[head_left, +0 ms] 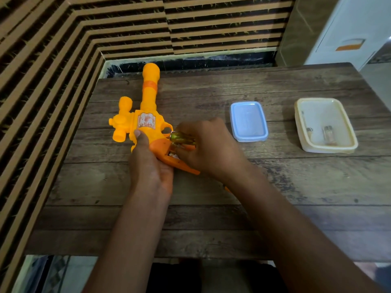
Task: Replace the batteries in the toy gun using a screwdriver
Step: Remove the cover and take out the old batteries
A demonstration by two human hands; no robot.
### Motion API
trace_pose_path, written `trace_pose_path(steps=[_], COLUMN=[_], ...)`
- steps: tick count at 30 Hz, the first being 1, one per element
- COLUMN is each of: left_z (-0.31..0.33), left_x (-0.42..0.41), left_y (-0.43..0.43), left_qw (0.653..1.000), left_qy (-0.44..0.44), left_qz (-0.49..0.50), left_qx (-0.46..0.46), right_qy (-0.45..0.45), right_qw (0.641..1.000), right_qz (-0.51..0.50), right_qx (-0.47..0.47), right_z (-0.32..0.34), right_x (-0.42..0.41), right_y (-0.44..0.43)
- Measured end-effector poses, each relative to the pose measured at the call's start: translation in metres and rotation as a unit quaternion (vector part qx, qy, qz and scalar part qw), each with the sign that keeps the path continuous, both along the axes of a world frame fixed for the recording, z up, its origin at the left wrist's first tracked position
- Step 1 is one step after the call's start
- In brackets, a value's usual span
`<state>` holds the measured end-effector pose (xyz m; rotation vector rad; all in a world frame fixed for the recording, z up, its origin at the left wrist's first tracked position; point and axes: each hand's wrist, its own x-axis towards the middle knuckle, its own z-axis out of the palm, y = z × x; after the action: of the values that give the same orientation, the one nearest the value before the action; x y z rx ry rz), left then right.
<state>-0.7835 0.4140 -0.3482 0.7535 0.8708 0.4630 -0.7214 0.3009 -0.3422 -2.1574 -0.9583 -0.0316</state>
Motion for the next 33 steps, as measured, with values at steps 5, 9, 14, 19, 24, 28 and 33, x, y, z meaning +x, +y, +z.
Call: trace_pose_path(steps=[5,9,14,19,24,28,33], left_z=[-0.003,-0.005,-0.011,-0.006,-0.005,-0.006,-0.006], left_x=[-0.001,0.0,-0.001,-0.002,-0.001,-0.003,-0.004], left_y=[0.001,0.004,0.005,0.004,0.004,0.004,0.004], left_qw=[1.0,1.0,0.999,0.998,0.997,0.996,0.997], left_qy=[0.003,0.014,0.014,0.015,0.016,0.008,0.009], left_qz=[-0.003,0.014,0.021,0.035,0.038,0.019,0.015], left_qx=[0.007,0.012,0.032,0.049,0.065,0.085,0.081], right_qy=[-0.006,-0.045,0.023,0.05,0.027,0.007,0.007], right_qw=[0.989,0.994,0.989,0.985,0.998,0.994,0.981], right_qz=[-0.079,-0.099,-0.091,-0.098,-0.063,-0.035,-0.012], right_qx=[0.128,0.031,-0.112,-0.132,-0.004,0.102,0.191], right_z=[0.007,0.003,-0.001,-0.004,-0.007,0.0,0.008], right_x=[-0.004,0.001,0.003,0.007,0.01,0.005,0.0], right_y=[0.004,0.004,0.009,0.008,0.01,0.01,0.001])
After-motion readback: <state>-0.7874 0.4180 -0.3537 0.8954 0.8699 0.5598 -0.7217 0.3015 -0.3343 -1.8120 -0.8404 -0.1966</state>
